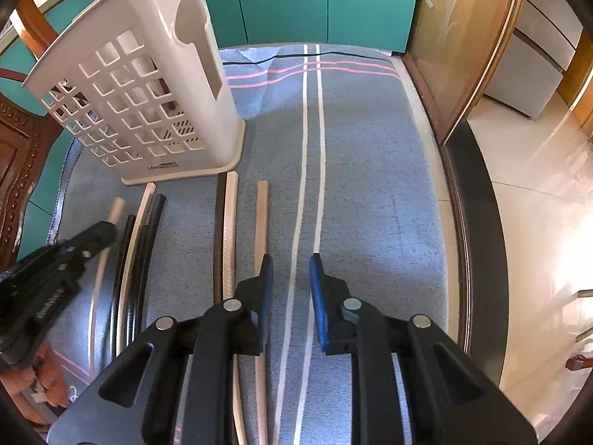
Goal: Organize utensils
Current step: 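Align the left tool over a light wooden chopstick while the right tool aligns over another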
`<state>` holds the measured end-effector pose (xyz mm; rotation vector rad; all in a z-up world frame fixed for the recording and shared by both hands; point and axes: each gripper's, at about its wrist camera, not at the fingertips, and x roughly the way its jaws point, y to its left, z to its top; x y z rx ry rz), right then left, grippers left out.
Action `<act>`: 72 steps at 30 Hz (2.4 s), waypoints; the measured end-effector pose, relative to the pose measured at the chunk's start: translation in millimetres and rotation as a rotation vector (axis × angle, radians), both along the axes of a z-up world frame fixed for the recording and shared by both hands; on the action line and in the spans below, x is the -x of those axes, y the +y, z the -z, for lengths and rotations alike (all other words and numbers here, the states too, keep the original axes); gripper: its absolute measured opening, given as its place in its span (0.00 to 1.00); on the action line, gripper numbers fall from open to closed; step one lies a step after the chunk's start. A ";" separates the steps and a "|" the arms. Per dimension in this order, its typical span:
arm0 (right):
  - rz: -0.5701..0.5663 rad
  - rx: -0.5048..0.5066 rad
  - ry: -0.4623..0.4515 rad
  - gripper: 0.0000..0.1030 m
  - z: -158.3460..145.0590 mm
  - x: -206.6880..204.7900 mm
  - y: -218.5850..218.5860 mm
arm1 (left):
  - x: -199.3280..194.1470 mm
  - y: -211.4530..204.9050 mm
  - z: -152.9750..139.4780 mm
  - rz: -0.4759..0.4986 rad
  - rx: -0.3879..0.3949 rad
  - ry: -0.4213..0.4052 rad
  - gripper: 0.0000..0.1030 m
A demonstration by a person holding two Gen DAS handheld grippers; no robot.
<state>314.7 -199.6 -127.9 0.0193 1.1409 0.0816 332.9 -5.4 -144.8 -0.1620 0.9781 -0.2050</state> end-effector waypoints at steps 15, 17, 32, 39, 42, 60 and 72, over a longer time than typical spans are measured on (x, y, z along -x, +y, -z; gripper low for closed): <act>-0.045 0.047 -0.015 0.20 4.8 -0.3 17.9 | 5.4 10.2 9.4 -0.031 -0.090 0.080 0.25; -0.044 0.045 -0.015 0.20 4.5 0.3 16.4 | 8.5 7.0 9.6 -0.025 -0.111 0.079 0.26; -0.084 0.083 -0.009 0.24 14.9 1.7 35.1 | 30.7 -18.7 5.4 -0.004 -0.206 0.050 0.34; -0.084 0.089 -0.017 0.26 15.6 4.4 36.2 | 30.3 -21.9 6.7 0.003 -0.213 0.049 0.36; -0.080 0.093 -0.020 0.27 14.8 4.1 38.4 | 30.7 -21.9 7.2 0.007 -0.212 0.050 0.39; -0.082 0.095 -0.022 0.28 13.9 2.5 39.3 | 31.8 -21.0 8.2 0.008 -0.219 0.052 0.49; -0.083 0.097 -0.024 0.28 13.2 2.9 38.2 | 31.9 -20.7 8.1 0.007 -0.217 0.051 0.50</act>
